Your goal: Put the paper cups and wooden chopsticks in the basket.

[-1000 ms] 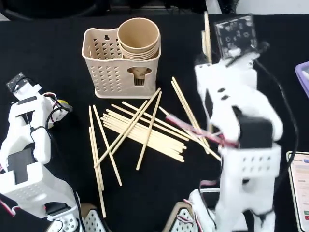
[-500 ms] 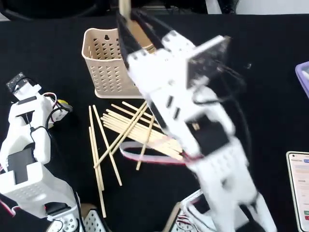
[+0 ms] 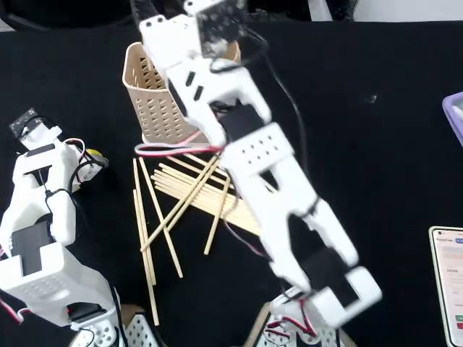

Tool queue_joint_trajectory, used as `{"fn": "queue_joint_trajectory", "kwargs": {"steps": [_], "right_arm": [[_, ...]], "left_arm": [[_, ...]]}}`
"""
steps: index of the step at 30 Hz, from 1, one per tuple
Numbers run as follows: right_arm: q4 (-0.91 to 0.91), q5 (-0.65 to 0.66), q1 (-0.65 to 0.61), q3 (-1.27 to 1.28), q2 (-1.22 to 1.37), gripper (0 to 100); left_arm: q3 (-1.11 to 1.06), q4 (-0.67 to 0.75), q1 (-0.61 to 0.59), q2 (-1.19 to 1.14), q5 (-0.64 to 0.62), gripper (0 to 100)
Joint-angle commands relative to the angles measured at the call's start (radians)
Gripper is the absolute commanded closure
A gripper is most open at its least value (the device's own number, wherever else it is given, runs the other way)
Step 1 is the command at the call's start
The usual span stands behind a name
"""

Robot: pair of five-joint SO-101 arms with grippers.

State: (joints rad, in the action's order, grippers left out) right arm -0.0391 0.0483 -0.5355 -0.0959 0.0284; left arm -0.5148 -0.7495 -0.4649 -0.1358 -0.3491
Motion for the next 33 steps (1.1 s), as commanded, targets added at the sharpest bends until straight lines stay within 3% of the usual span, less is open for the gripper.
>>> {"fn": "queue_joint_trajectory", "kwargs": {"steps": [1, 6, 16, 22, 25, 33], "right_arm": [[-0.021, -0.002, -0.002, -0.113, 0.084, 98.7], [0.008, -0.003, 0.018, -0.058, 0.131, 98.7], [0.367, -0.003, -0.002, -0.079, 0.05, 97.9], [0.539, -0.008, -0.002, -0.156, 0.044, 81.1], [0.632, -0.009, -0.002, -0.225, 0.044, 81.2], [1.145, -0.002, 0.002, -0.387, -0.105, 87.4]], "left_arm": [[0.044, 0.0, -0.021, -0.008, -0.005, 71], [0.044, 0.0, -0.021, -0.008, -0.005, 71], [0.044, 0.0, -0.021, -0.008, -0.005, 71], [0.044, 0.0, -0.021, -0.008, -0.005, 71], [0.044, 0.0, -0.021, -0.008, -0.005, 71], [0.044, 0.0, -0.021, -0.008, -0.005, 71]]}}
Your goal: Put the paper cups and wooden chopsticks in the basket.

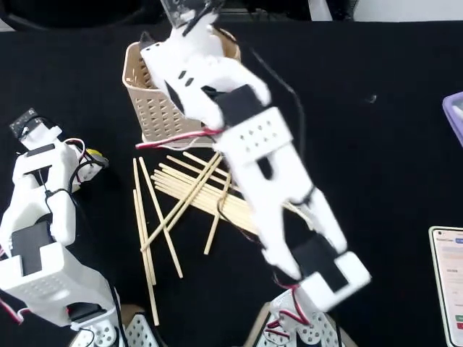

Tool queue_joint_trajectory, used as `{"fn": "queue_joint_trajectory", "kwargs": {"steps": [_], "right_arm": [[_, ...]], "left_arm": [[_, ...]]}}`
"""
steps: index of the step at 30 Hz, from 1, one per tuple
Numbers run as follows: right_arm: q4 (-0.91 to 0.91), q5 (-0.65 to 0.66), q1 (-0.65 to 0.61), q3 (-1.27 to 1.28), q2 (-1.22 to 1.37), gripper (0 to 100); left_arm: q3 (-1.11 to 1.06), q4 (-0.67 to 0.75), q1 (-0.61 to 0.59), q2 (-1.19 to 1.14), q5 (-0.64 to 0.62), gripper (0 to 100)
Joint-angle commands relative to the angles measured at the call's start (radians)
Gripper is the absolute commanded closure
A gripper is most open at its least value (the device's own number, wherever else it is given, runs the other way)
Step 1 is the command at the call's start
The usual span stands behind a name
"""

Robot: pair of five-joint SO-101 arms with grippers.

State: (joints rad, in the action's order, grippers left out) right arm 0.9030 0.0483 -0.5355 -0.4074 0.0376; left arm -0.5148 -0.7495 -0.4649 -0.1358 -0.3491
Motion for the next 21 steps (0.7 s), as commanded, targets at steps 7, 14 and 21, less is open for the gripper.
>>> {"fn": "queue_joint_trajectory", "kwargs": {"steps": [7, 14, 21], "right_arm": [[0.497, 0.018, 0.157, 0.058, -0.234, 87.7], [0.288, 0.034, 0.351, 0.562, -0.344, 87.7], [-0.17, 0.025, 0.417, 1.084, -0.38, 87.7]], "left_arm": [[0.035, -0.023, -0.019, 0.003, 0.021, 71], [0.056, -0.166, 0.088, 0.094, 0.178, 71], [0.062, -0.316, 0.159, 0.238, 0.215, 71]]}}
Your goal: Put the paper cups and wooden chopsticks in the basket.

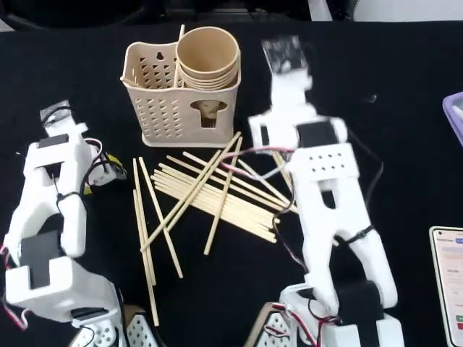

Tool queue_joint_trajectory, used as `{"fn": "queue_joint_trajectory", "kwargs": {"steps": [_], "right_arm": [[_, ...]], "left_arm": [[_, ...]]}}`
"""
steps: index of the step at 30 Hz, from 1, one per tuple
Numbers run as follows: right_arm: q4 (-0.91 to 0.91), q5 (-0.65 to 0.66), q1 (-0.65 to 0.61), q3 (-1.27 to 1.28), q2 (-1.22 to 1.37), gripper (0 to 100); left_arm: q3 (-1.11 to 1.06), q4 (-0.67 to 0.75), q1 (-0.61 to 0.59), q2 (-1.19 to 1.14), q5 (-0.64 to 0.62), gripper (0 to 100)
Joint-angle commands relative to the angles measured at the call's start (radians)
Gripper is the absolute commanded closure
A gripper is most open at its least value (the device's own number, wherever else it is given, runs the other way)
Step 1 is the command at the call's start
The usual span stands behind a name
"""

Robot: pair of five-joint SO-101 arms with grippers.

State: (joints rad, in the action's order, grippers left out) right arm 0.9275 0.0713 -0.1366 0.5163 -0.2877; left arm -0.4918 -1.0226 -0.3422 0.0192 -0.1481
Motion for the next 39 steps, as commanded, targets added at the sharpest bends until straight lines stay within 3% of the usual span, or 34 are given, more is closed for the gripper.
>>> {"fn": "queue_joint_trajectory", "kwargs": {"steps": [1, 9, 23, 30, 39], "right_arm": [[-0.247, 0.002, 0.012, 0.205, -0.053, 87.7], [-0.416, 0.002, -0.002, 0.358, -0.051, 87.7], [-0.451, 0.002, -0.003, 0.381, -0.051, 87.7], [-0.45, 0.003, -0.003, 0.381, -0.051, 87.7], [-0.45, 0.008, -0.003, 0.381, -0.051, 87.7]], "left_arm": [[0.035, -0.057, 0.051, 0.095, 0.014, 71], [0.039, -0.084, 0.171, 0.018, 0.014, 71], [-0.047, -0.054, 0.143, -0.08, 0.015, 71], [-0.054, -0.009, 0.142, -0.172, 0.083, 90], [-0.053, -0.012, 0.147, -0.186, 0.084, 90]]}}
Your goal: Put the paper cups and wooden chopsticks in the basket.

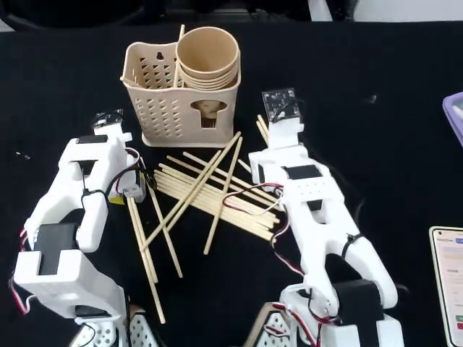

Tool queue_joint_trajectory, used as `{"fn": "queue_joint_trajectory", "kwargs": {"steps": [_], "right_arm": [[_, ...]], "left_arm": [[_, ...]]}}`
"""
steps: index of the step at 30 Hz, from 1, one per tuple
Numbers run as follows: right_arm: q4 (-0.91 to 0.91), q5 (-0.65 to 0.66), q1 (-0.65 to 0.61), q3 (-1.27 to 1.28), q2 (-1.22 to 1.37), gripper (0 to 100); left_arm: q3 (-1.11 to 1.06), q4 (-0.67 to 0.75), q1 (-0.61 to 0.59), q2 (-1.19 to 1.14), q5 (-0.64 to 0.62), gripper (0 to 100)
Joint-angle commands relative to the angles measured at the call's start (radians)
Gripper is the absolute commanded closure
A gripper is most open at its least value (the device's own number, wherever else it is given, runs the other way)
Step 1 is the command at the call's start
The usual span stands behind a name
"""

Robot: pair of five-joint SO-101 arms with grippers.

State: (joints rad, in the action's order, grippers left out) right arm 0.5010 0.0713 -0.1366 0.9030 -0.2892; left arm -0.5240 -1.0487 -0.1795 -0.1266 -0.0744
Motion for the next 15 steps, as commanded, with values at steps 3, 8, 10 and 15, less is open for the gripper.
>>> {"fn": "queue_joint_trajectory", "kwargs": {"steps": [3, 8, 10, 15], "right_arm": [[-0.02, 0.009, -0.003, -0.004, -0.05, 87.7], [-0.02, 0.009, -0.003, -0.004, -0.05, 87.7], [-0.02, 0.009, -0.003, -0.004, -0.05, 87.7], [-0.02, 0.009, -0.003, -0.004, -0.05, 87.7]], "left_arm": [[-0.021, 0.014, -0.024, -0.04, 0.011, 96], [0.002, 0.014, -0.051, -0.04, 0.011, 97], [0.053, 0.015, -0.082, -0.041, 0.012, 97], [0.237, 0.014, -0.166, -0.052, 0.012, 97]]}}
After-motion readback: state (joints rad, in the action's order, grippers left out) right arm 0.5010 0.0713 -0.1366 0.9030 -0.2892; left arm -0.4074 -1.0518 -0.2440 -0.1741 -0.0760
